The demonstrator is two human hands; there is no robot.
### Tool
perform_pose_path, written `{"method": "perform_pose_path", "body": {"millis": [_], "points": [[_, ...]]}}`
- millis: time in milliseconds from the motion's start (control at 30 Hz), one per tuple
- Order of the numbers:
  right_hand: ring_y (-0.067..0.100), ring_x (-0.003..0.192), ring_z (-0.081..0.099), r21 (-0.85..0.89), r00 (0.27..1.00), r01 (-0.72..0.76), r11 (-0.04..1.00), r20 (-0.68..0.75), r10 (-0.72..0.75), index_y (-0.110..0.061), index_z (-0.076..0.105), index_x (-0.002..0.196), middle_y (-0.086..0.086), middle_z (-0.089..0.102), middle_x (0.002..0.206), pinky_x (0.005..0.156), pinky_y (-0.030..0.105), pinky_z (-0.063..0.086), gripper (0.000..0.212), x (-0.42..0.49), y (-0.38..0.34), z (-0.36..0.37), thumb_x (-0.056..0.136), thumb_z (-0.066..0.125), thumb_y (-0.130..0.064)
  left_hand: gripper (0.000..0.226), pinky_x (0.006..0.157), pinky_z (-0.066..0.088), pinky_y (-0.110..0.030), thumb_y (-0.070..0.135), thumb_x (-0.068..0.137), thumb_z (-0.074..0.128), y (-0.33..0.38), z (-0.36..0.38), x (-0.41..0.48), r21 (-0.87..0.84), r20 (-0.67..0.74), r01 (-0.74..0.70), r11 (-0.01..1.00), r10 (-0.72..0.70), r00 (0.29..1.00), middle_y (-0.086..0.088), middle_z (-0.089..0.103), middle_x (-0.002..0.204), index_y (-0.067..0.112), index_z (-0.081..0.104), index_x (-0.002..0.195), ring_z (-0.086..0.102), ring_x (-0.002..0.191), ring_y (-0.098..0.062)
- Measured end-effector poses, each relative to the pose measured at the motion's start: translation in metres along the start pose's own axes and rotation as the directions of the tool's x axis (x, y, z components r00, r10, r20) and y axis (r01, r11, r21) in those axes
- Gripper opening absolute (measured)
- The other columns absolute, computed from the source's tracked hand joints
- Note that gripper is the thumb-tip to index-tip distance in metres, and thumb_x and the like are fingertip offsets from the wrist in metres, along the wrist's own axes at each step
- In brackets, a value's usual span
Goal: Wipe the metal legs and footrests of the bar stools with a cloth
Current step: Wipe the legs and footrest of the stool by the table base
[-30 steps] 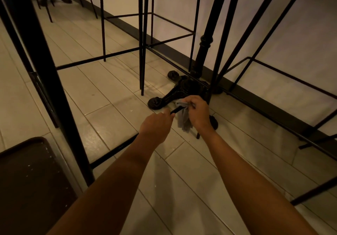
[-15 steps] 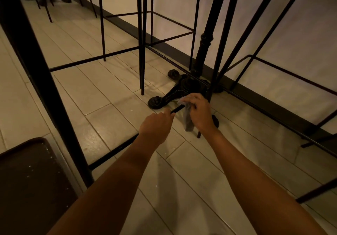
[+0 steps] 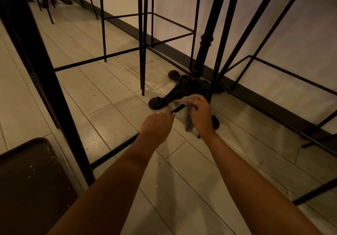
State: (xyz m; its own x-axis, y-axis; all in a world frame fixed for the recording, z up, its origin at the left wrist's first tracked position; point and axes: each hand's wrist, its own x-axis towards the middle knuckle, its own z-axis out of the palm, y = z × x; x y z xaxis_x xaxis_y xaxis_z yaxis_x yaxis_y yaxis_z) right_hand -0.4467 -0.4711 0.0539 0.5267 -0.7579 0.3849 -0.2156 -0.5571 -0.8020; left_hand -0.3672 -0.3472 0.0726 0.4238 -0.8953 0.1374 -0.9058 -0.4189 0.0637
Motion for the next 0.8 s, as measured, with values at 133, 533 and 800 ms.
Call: {"method": "perform_pose_path", "body": {"millis": [133, 533, 800], "points": [[0.013, 0.106, 0.054, 0.034, 0.997, 0.060, 0.998, 0.043, -0.062, -0.010, 0.069, 0.103, -0.003, 0.053, 0.111, 0.094, 0.020, 0.045, 0.033, -0.015, 0.003, 0.003, 0.088, 0.046, 0.007, 0.033, 0.061, 0.038, -0.031, 0.030, 0.102, 0.021, 0.002, 0.000, 0.000, 0.009, 0.001, -0.003, 1.000, 0.003, 1.000, -0.011, 0.064, 0.099, 0.008, 0.040, 0.118, 0.064, 0.085, -0.028], [0.014, 0.078, 0.051, 0.252, 0.928, -0.367, 0.896, 0.032, 0.371, -0.014, 0.053, 0.071, 0.002, 0.055, 0.081, 0.066, 0.017, 0.042, 0.024, -0.017, -0.007, -0.021, 0.085, 0.046, 0.004, 0.034, 0.074, 0.045, -0.037, 0.030, 0.102, 0.022, 0.002, -0.016, -0.004, -0.141, 0.103, 0.025, 0.990, -0.010, 0.995, -0.018, 0.058, 0.111, 0.007, 0.042, 0.117, 0.059, 0.097, -0.032], [0.019, 0.072, 0.052, 0.639, 0.786, -0.569, 0.518, 0.237, 0.571, -0.018, 0.047, 0.080, 0.006, 0.054, 0.085, 0.063, 0.033, 0.041, 0.022, -0.022, -0.021, -0.032, 0.091, 0.041, 0.000, 0.042, 0.112, 0.024, -0.034, 0.014, 0.100, 0.032, 0.008, -0.020, -0.016, -0.278, -0.135, -0.139, 0.950, 0.105, 0.985, -0.018, 0.030, 0.145, -0.002, 0.030, 0.139, 0.029, 0.134, -0.029]]}}
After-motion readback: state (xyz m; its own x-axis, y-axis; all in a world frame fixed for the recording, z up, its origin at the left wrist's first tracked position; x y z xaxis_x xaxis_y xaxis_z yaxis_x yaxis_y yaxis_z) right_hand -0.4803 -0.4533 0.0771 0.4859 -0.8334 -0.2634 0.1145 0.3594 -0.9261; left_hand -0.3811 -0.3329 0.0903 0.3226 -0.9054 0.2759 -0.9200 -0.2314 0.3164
